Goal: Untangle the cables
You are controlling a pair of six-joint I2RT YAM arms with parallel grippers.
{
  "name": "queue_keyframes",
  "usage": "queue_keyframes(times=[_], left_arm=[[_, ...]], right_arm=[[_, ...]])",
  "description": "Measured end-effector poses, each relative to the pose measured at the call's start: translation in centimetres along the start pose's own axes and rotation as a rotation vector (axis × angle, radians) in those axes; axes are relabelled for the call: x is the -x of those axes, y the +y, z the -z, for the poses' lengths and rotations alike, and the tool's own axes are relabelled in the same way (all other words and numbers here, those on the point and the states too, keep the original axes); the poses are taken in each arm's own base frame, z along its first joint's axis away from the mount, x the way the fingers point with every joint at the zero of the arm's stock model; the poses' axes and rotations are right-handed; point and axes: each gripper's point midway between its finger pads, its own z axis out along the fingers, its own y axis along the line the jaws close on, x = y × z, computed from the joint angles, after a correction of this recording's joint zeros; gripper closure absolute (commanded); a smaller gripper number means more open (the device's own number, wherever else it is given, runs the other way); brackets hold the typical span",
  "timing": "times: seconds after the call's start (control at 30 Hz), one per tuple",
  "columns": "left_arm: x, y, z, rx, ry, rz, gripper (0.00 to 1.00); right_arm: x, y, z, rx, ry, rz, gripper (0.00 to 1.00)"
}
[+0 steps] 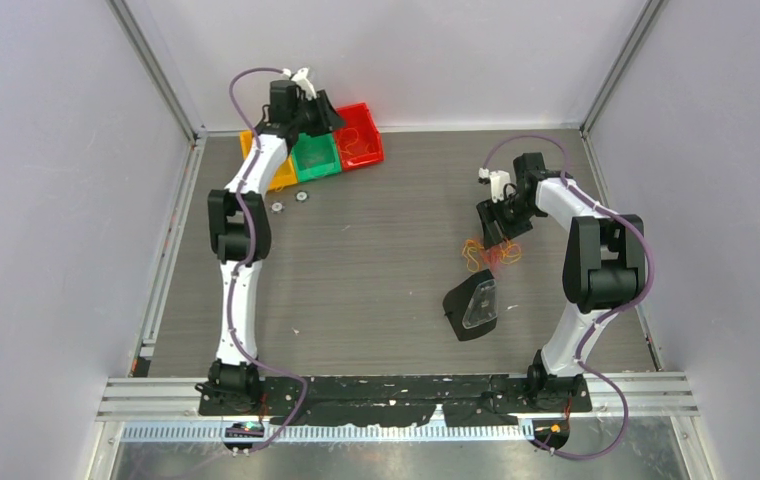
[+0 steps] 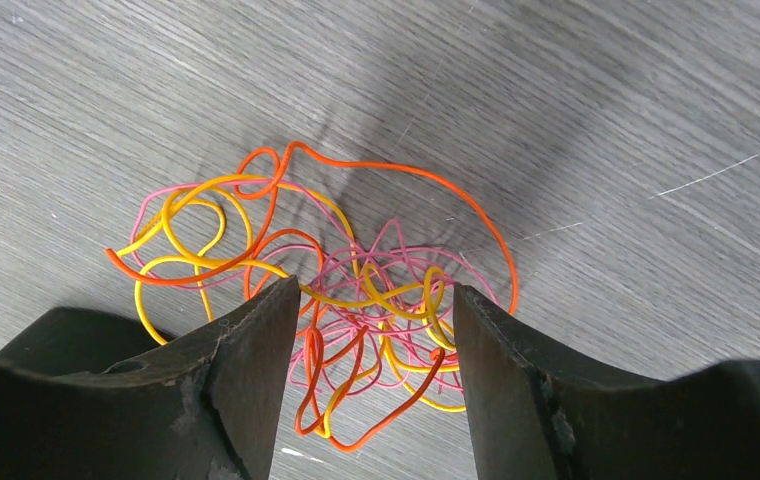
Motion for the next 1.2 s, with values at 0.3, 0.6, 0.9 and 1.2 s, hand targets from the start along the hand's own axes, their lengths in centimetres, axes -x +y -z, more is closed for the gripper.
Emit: queue_keyframes(times=[0.3,0.6,0.9,1.2], left_arm=[[-3.1,1.9,-1.5,0.067,0.054,0.075,0.54],[-2.9,1.1,-2.2,0.047,0.039,0.11,0.8],[-2.5,-0.2,-3.7,-0.033,0.004,0.094,0.92],[-0.5,-1.0,-4.2,-0.064,-0.077,0.063,0.28]], right_arm=[[0.6,-0.2,0.1,-0.003,-0.007,0.002,0.37],[0.7,-0.2,0.1,-0.003,-0.008,0.003,0.37],[0.7,-0.3,0.1,-0.004,-0.008,0.002,0.37],[0.7,-0.2,0.1,0.001,-0.009,0.001,0.62]])
